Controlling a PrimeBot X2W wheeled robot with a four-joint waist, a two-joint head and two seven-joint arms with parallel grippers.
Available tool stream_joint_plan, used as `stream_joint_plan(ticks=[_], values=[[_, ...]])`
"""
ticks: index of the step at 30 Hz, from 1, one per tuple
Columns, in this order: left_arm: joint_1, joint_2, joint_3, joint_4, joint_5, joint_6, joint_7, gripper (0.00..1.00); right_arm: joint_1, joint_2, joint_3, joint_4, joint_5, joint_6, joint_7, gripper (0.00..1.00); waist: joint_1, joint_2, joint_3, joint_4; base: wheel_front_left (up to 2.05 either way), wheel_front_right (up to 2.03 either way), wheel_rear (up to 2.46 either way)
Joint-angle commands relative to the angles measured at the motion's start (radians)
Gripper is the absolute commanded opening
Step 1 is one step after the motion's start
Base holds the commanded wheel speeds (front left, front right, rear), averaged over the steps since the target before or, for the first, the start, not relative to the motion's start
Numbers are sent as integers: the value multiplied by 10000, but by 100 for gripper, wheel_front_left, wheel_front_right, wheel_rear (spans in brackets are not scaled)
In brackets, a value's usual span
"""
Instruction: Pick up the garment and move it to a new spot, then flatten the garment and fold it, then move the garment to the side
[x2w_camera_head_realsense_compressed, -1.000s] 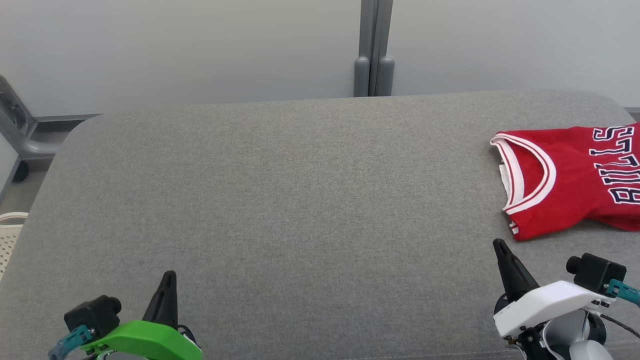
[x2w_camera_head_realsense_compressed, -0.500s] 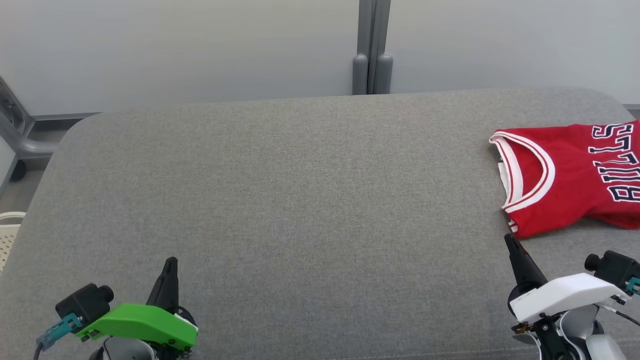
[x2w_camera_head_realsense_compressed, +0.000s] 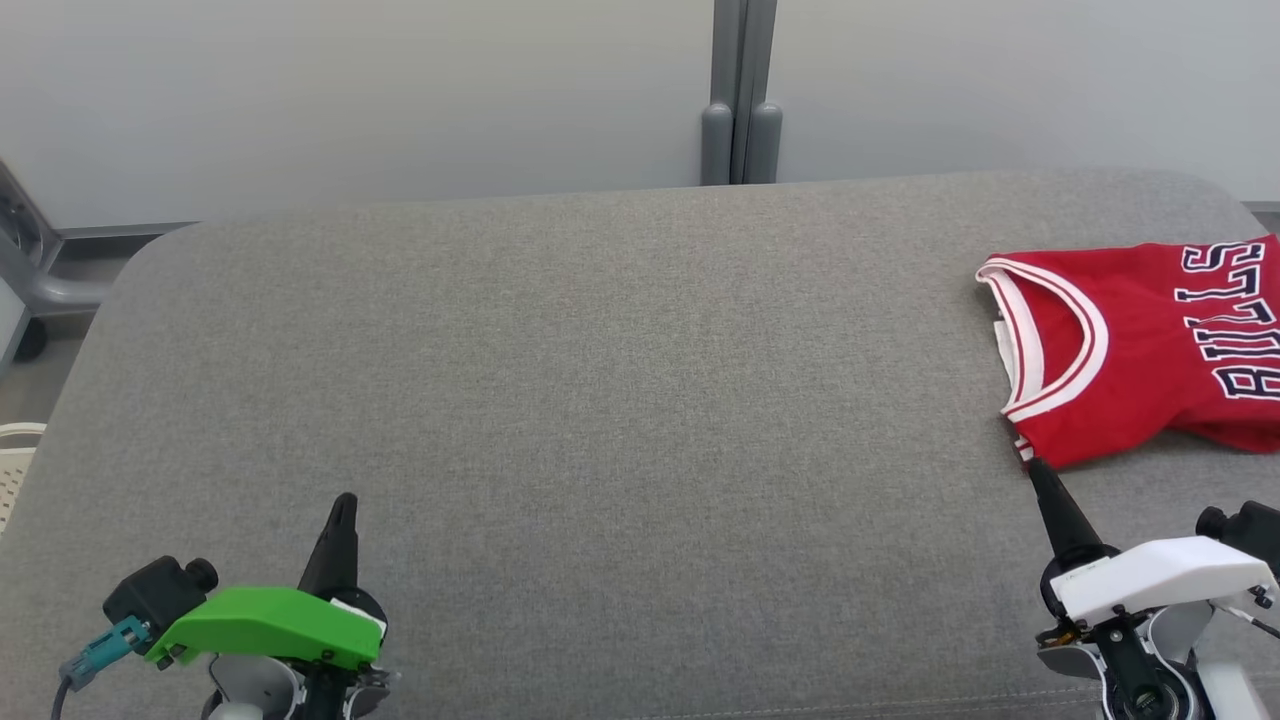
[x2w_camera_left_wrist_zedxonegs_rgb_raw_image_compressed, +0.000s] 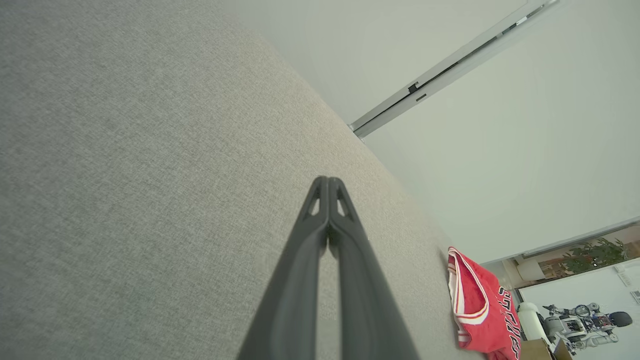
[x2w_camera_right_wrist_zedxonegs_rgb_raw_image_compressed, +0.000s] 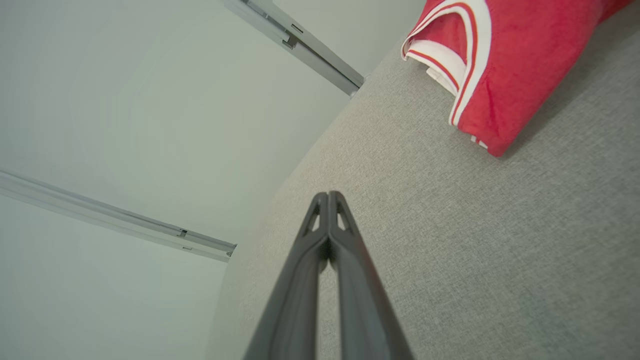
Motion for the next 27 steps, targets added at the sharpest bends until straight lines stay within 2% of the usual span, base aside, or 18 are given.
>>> stream_joint_plan(ticks=[1, 27], values=[[-340, -34, 220, 1, -235, -149, 46, 0, -285, -76, -105, -23, 352, 4, 57, 0, 0, 0, 7, -5, 0, 0, 0], [-766, -940, 1180, 661, -1836, -1100, 435, 0, -649, -166, -653, 574, 2828, 4, 348, 0, 0, 0, 107, -81, 0, 0, 0]])
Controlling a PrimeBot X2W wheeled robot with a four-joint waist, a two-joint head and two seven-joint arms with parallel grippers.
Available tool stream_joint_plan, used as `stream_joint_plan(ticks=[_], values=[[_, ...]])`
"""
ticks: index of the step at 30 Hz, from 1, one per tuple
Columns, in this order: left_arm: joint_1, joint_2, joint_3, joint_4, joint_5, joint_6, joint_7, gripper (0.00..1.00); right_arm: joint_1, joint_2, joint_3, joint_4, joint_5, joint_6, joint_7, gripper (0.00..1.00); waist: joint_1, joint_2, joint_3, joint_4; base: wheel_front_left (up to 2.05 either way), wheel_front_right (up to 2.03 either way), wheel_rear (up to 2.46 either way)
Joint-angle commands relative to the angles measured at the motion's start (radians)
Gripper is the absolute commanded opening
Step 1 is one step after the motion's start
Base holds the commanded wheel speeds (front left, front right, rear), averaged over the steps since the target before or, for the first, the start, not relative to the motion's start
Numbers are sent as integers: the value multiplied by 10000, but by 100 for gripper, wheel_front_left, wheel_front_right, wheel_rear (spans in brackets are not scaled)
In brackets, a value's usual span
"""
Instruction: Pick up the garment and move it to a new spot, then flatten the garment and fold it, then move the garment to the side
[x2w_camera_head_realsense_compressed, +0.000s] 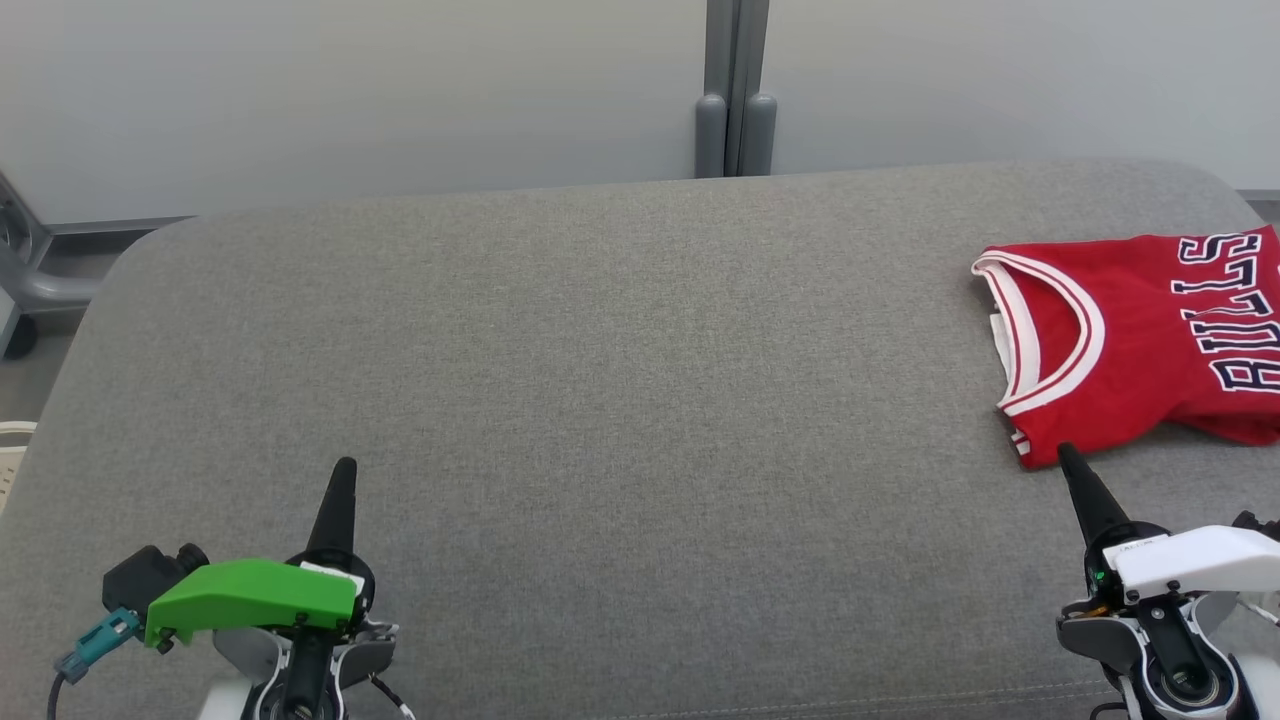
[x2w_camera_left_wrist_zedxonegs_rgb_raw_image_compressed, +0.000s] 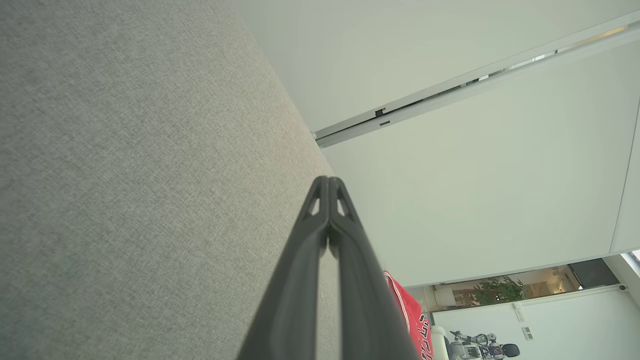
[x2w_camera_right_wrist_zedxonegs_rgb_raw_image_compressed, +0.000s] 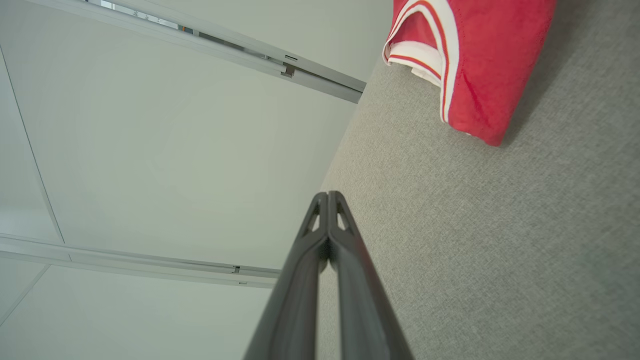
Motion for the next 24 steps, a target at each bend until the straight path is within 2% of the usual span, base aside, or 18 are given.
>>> stream_joint_plan(ticks=[1, 24], values=[[-247, -12, 133, -7, -192, -96, 29, 0, -175, -72, -67, -13, 216, 4, 46, 0, 0, 0, 4, -3, 0, 0, 0], [-561, -684, 852, 466, -1351, -803, 326, 0, -473, -123, -496, 440, 2033, 4, 268, 0, 0, 0, 97, -74, 0, 0, 0]])
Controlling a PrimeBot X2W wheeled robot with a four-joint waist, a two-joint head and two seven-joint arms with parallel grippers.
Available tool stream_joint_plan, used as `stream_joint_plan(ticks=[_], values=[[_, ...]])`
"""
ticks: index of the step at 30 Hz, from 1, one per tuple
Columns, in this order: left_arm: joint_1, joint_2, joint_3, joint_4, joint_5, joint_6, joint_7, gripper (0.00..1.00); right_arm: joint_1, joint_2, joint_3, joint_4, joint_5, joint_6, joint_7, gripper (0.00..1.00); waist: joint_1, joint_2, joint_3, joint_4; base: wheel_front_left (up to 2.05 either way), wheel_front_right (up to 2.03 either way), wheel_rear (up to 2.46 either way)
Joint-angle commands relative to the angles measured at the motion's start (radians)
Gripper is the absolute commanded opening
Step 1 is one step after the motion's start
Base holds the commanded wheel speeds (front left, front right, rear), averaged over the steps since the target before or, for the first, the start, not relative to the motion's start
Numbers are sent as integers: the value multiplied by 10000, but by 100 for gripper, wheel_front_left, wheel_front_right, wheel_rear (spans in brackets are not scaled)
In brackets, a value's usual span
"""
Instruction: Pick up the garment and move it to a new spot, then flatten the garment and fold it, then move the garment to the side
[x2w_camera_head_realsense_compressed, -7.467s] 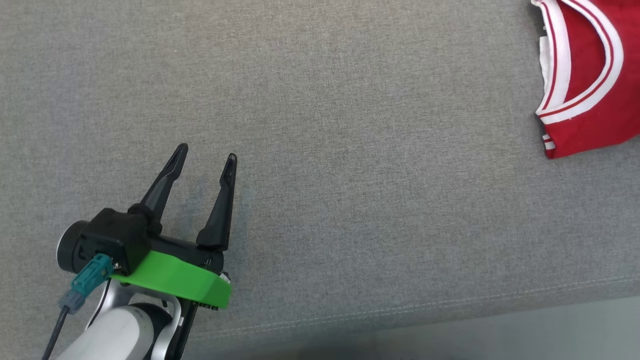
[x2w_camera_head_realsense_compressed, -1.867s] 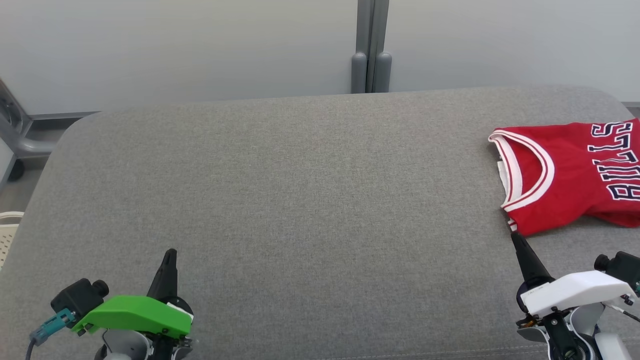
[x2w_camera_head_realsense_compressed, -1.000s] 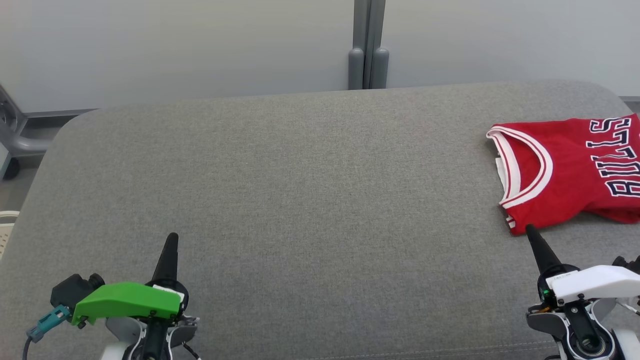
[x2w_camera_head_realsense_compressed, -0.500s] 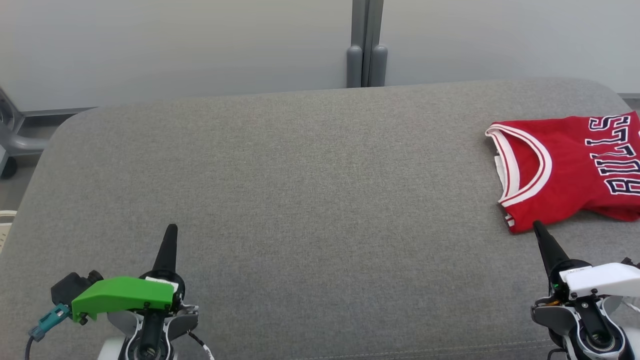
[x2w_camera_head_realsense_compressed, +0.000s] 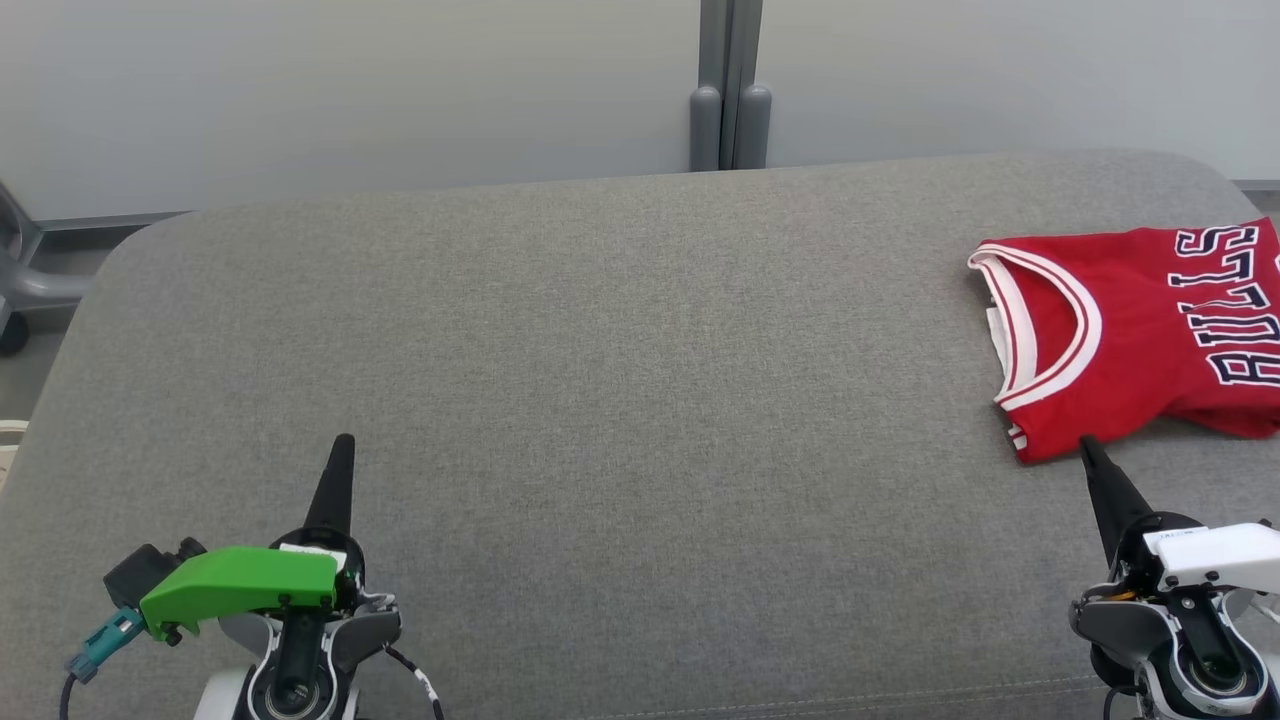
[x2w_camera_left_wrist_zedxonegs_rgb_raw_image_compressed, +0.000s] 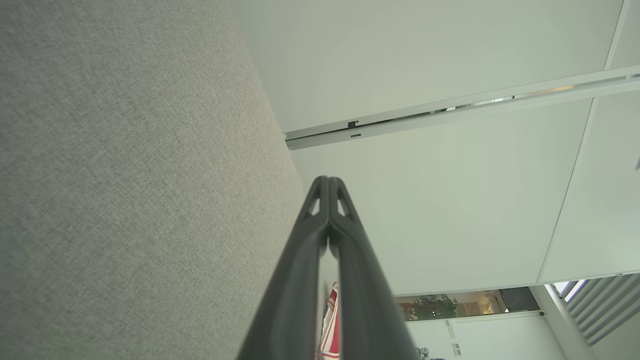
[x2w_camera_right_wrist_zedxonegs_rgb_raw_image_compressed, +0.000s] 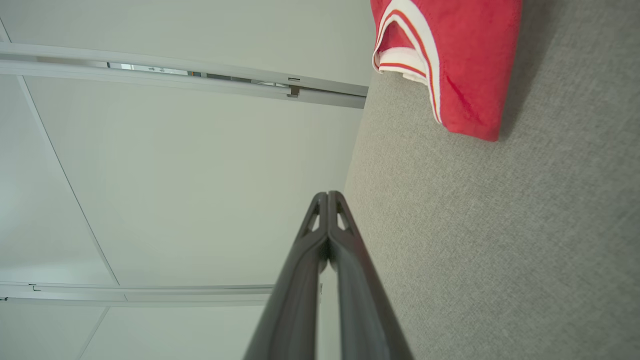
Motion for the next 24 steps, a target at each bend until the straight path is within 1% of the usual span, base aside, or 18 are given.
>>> stream_joint_plan(ticks=[1, 24], values=[[-245, -92, 178, 59, -283, -179, 64, 0, -227, -74, -103, 57, 342, 4, 68, 0, 0, 0, 13, -10, 0, 0, 0], [-481, -615, 740, 432, -1180, -722, 303, 0, -412, -96, -451, 417, 1772, 4, 266, 0, 0, 0, 102, -78, 0, 0, 0]])
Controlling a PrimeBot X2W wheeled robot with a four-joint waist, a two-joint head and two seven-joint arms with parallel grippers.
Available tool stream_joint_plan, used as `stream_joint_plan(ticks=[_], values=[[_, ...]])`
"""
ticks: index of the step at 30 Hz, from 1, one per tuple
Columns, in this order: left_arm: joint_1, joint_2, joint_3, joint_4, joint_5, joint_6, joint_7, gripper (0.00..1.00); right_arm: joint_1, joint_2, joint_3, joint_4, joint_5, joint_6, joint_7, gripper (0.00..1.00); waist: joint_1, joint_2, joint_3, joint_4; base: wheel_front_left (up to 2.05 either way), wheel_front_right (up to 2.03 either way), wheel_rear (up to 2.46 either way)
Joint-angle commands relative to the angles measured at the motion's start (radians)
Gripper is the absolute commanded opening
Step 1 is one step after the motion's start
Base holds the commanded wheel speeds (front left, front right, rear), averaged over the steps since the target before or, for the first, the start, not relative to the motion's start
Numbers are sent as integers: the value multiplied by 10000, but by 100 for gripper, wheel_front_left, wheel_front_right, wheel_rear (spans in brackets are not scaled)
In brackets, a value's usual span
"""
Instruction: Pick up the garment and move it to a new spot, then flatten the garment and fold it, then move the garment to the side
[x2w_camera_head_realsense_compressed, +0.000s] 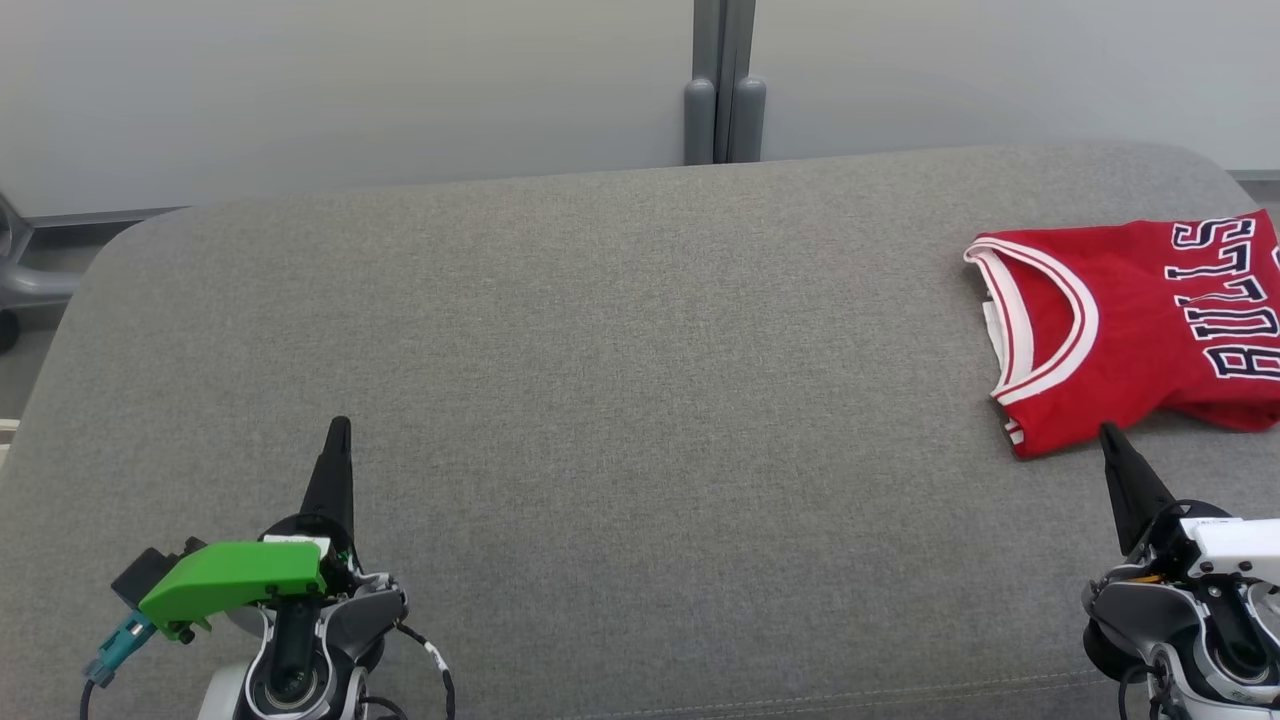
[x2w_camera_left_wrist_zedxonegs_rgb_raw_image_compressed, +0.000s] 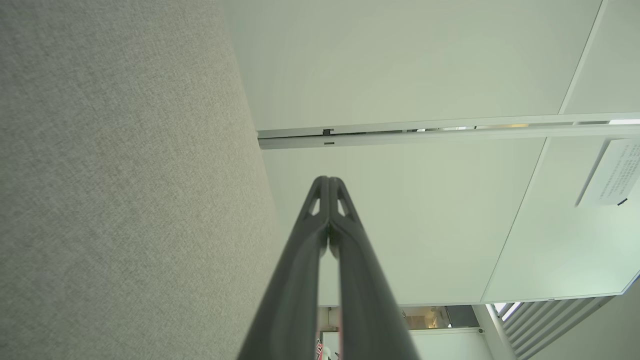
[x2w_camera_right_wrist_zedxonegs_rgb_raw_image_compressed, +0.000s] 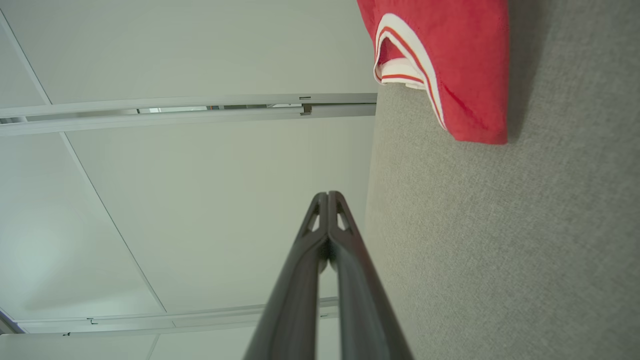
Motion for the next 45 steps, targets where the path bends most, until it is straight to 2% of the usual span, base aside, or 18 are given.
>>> stream_joint_plan(ticks=[1, 45], values=[[-174, -51, 105, 71, -153, -118, 65, 0, -86, -51, -52, 57, 223, 4, 63, 0, 0, -1, 6, -5, 0, 0, 0], [-169, -74, 130, 57, -163, -120, 63, 0, -122, 14, -144, 66, 145, 4, 127, 0, 0, -1, 12, -9, 0, 0, 0]])
